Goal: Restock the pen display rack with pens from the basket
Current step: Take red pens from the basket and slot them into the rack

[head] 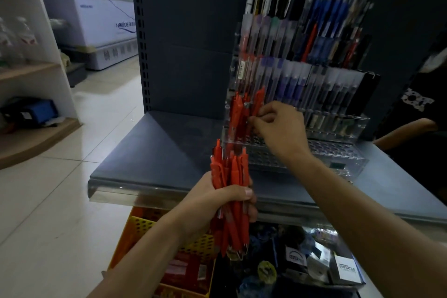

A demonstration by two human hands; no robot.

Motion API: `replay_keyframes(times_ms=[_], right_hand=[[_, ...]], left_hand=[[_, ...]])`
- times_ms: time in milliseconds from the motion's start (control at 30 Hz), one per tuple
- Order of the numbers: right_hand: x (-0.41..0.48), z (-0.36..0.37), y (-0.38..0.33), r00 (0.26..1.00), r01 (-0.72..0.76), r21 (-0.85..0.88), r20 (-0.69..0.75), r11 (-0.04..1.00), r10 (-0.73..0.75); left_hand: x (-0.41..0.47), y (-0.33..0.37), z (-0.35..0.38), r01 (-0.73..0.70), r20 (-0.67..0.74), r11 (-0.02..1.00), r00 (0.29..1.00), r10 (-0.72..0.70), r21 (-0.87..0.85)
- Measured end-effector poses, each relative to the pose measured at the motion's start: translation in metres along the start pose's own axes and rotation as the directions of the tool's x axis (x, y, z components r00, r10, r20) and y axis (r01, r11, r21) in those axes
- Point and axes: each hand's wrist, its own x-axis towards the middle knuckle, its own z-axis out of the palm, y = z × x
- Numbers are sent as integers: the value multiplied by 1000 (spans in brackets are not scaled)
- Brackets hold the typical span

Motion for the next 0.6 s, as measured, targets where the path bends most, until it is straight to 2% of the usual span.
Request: replay_keyframes(times_ms=[133, 367, 500, 600], right_hand=[[-4, 4, 1, 1000, 2, -143, 7, 990, -1], [-7, 7, -1, 1000, 0, -253, -12, 967, -3], [-9, 4, 3, 996, -39, -191, 68, 981, 53], [-16, 0, 6, 992, -23, -113, 123, 993, 37]], left_hand=[[0, -1, 0, 6, -1, 1000, 1000, -6, 12], [0, -1, -1, 21, -18, 1000, 1000, -21, -15], [-1, 0, 2, 40, 2, 999, 999, -40, -32], [-2, 1, 4, 48, -7, 999, 999, -48, -7]])
